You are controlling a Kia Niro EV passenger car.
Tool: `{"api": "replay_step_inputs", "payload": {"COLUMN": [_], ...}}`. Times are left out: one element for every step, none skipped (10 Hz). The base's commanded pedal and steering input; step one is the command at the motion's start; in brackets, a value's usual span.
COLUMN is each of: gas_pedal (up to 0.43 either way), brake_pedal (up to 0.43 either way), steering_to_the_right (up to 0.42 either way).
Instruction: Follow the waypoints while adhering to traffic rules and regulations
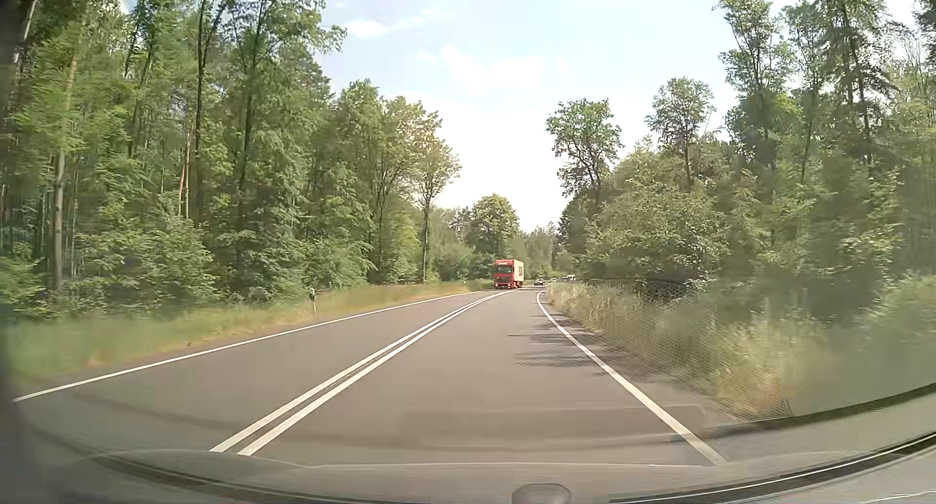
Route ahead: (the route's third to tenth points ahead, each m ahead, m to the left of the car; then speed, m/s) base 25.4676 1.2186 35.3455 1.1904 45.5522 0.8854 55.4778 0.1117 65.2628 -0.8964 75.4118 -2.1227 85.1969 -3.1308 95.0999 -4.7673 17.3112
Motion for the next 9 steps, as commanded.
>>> {"api": "replay_step_inputs", "payload": {"gas_pedal": [0.130, 0.130, 0.130, 0.130, 0.130, 0.130, 0.130, 0.130, 0.118], "brake_pedal": [0.037, 0.037, 0.030, 0.030, 0.037, 0.037, 0.030, 0.037, 0.037], "steering_to_the_right": [0.011, 0.010, 0.009, 0.009, 0.008, 0.008, 0.008, 0.007, 0.006]}}
